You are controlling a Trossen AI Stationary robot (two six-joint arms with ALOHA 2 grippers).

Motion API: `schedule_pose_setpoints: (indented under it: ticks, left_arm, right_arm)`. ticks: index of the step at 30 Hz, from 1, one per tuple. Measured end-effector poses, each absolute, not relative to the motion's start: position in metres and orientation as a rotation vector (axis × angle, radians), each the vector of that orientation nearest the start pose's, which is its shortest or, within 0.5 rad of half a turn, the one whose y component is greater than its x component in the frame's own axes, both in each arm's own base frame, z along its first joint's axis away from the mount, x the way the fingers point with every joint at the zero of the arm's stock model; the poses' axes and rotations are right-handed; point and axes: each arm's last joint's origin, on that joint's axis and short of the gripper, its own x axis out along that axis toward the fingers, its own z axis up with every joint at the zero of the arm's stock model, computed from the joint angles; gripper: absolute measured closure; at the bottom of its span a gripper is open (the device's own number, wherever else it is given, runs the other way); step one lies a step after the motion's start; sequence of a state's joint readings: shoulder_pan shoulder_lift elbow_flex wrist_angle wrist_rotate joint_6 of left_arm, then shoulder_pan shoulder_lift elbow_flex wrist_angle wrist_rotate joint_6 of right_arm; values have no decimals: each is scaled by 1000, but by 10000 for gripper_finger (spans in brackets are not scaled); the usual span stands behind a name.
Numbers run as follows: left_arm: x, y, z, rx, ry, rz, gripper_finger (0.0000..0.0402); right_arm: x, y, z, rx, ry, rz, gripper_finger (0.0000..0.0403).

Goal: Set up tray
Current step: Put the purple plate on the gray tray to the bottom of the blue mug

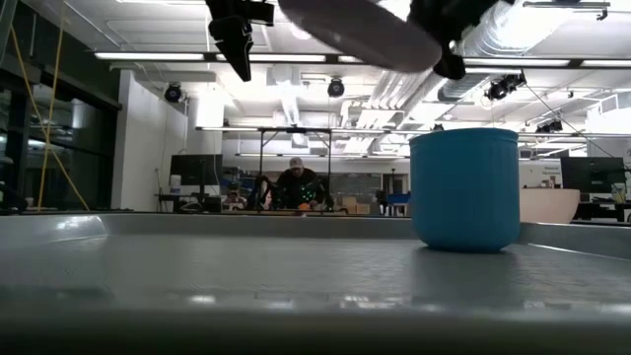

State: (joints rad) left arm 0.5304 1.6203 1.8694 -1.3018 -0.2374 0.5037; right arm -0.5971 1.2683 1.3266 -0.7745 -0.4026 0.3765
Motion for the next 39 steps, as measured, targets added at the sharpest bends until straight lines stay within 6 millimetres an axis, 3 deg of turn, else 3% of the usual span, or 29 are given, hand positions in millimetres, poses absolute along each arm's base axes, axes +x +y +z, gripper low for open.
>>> schedule_pose_setpoints:
  ticks: [8,15,22,29,39]
  left_arm:
    - [260,160,403,288,1185,394,108]
    - [265,161,406,287,1108,366,108]
    - [266,161,407,297,1094,340,108]
    - [258,165,413,314,1067,360,108]
    - [240,171,427,292,984,391,108]
  right_arm:
    - [228,-80,376,694,619,-253,403]
    - [262,-50,361,677,662,-307,403]
    - [314,-36,318,687,760,-286,403]
    - [353,-27,275,719,833,-261,403]
    - [378,-28,227,731,949,-221,403]
